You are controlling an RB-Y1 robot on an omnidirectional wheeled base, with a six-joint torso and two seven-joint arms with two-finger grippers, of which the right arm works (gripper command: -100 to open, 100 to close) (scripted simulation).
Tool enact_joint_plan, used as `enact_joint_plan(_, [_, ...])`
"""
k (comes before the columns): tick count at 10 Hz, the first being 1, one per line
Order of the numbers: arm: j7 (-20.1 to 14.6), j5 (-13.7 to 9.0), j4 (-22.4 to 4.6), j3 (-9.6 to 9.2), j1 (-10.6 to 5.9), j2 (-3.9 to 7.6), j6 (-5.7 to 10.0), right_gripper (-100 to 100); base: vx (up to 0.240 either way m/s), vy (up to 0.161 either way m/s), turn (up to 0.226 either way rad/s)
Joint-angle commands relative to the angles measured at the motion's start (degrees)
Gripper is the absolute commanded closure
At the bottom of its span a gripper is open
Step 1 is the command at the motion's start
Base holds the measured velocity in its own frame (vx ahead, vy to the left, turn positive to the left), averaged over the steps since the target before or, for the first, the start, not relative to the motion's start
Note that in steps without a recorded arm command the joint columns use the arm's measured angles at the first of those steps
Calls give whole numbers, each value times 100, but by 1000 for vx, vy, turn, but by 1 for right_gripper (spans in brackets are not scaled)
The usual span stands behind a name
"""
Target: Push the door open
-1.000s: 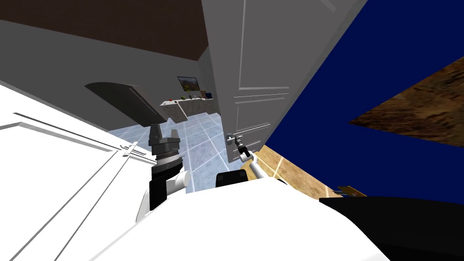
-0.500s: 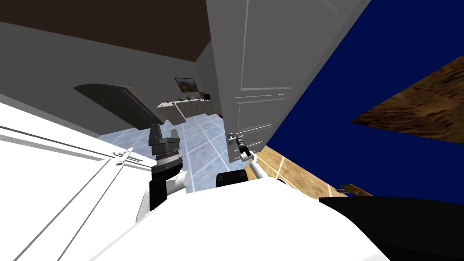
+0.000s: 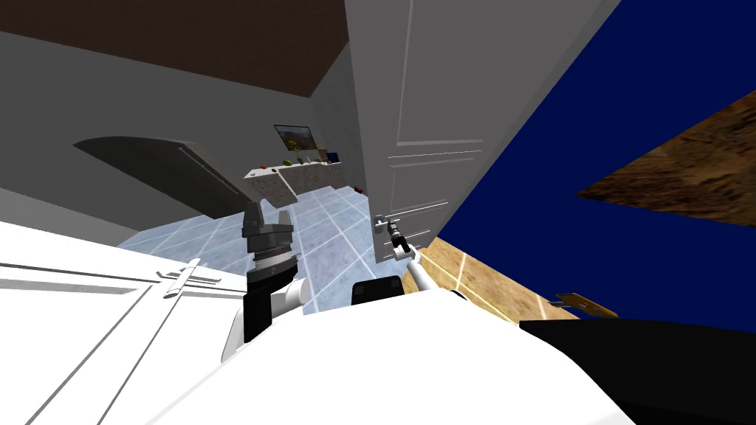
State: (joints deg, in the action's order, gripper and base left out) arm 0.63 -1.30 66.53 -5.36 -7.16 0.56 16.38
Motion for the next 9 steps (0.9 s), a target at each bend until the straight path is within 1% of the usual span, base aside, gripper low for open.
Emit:
enact_joint_plan(1, [20, -8, -46, 107, -67, -49, 26, 100, 129, 144, -59])
enact_joint_plan(2, [30, -10, -64, 151, -80, -79, 27, 100, 131, 136, -63])
enact_joint_plan(3, [19, -12, -39, 141, -37, -34, 10, 100, 62, 50, -43])
enact_joint_plan(4, [41, -29, -30, 258, -44, 63, 17, 100, 83, 71, -52])
enact_joint_plan(5, [47, -32, -28, 283, -43, 81, 17, 100, 119, 84, -55])
enact_joint_plan(7, [75, -48, -22, 407, -39, 139, 16, 100, 160, 126, -62])
enact_joint_plan(9, [99, -62, -16, 513, -35, 156, 16, 100, 183, 113, -68])
